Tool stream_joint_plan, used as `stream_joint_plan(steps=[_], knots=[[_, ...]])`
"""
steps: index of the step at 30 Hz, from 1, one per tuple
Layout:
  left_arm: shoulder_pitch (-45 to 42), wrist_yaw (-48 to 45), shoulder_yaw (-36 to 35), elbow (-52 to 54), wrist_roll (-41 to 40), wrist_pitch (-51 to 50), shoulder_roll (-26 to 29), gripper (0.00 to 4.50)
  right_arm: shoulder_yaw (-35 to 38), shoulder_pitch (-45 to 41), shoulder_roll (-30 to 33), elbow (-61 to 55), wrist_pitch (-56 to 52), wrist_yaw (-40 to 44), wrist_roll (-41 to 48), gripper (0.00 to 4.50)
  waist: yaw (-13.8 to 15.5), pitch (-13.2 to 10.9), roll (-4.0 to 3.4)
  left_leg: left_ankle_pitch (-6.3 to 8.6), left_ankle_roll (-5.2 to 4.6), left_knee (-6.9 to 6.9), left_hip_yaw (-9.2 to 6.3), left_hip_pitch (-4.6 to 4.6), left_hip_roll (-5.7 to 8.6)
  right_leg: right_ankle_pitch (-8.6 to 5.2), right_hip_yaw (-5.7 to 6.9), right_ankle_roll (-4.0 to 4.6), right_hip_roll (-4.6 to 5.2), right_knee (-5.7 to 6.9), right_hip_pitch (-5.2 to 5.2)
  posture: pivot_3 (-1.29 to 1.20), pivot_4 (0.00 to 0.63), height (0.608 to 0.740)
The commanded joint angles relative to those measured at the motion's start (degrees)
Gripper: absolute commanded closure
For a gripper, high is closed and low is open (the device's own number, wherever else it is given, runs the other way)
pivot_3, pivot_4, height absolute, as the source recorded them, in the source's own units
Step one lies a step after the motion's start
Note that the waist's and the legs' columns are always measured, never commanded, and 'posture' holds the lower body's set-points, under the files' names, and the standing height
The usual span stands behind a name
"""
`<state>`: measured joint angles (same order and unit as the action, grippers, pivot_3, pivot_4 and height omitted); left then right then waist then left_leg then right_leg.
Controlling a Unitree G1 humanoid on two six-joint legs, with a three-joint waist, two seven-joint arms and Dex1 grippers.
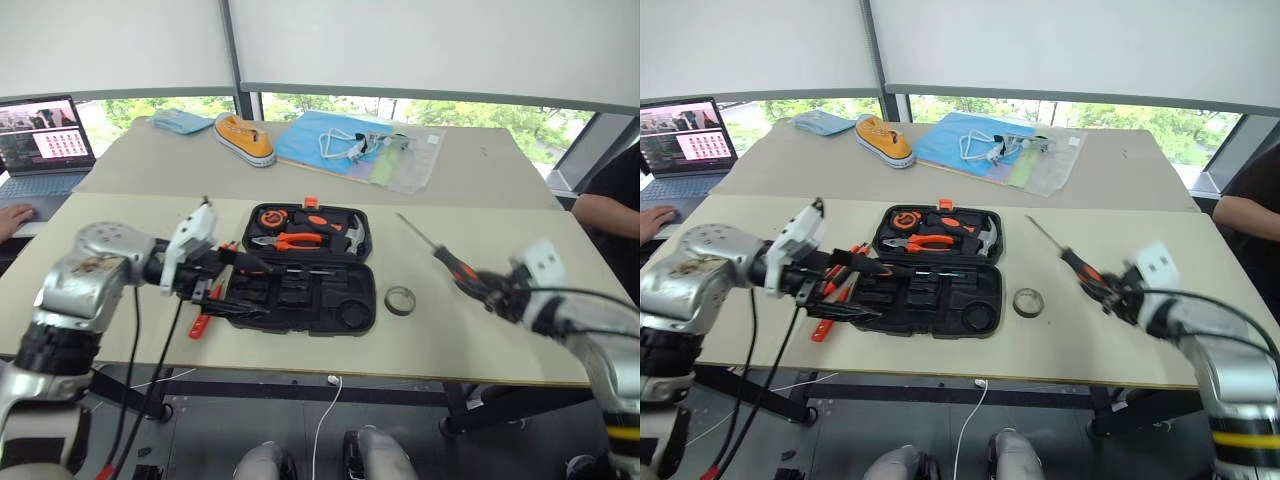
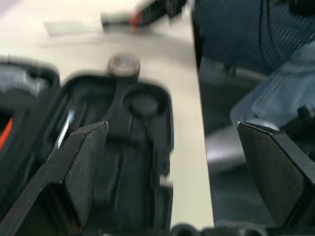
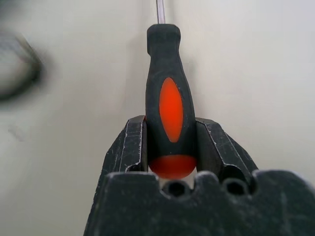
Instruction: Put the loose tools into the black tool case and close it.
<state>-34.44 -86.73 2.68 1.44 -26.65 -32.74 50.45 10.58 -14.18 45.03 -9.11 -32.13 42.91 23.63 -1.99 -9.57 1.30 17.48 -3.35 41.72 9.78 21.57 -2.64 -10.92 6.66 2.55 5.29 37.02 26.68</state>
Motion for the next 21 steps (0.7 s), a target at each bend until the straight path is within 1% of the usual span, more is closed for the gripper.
stream_joint_plan(steps=[1, 6, 10, 15, 21], knots=[[2.3, 1.0, -3.7, 3.3, -1.4, 0.3, 2.7, 0.00, -9.1, -8.5, -0.2, -3.0, 2.5, 8.0, -0.5, 3.50, 0.1, 0.0, 0.03, -0.03, 0.07, -0.05, -0.03, -0.03, -0.04, -0.03, 0.08, 0.06, -0.05, -0.01, -0.01, 0.00, 0.150, 0.718], [4.5, 3.4, -5.8, 3.5, -1.5, 0.0, 4.2, 0.00, -22.4, -18.3, -3.4, 0.7, 6.8, 15.4, -6.7, 3.50, 1.4, 0.0, 0.02, -0.10, 0.19, -0.17, -0.05, 0.08, -0.06, -0.22, 0.33, 0.38, -0.14, 0.03, 0.09, 0.00, 0.150, 0.718], [5.4, 5.3, -7.2, 4.0, -2.2, -0.5, 4.5, 0.00, -28.2, -22.9, -6.0, 6.7, 11.8, 17.0, -12.7, 3.50, 1.8, 0.0, 0.02, -0.08, 0.14, 0.03, -0.04, 0.63, 0.11, -0.20, 0.44, 0.37, -0.11, 0.08, 0.43, 0.00, 0.150, 0.718], [6.6, 6.5, -8.3, 5.6, -3.4, -1.5, 5.0, 0.00, -29.9, -25.7, -7.4, 12.6, 16.5, 17.7, -16.9, 3.50, 1.8, 0.0, 0.03, -0.05, 0.09, 0.09, -0.03, 0.72, 0.21, -0.20, 0.47, 0.21, 0.01, 0.04, 0.45, 0.00, 0.150, 0.718], [6.5, 7.9, -8.1, 5.8, -3.6, -1.1, 5.0, 0.00, -29.7, -26.8, -9.0, 15.8, 18.1, 18.1, -19.6, 3.50, 1.3, 0.0, 0.02, -0.07, 0.13, 0.08, -0.03, 0.66, 0.13, -0.21, 0.46, 0.22, -0.07, 0.10, 0.45, 0.00, 0.150, 0.718]])
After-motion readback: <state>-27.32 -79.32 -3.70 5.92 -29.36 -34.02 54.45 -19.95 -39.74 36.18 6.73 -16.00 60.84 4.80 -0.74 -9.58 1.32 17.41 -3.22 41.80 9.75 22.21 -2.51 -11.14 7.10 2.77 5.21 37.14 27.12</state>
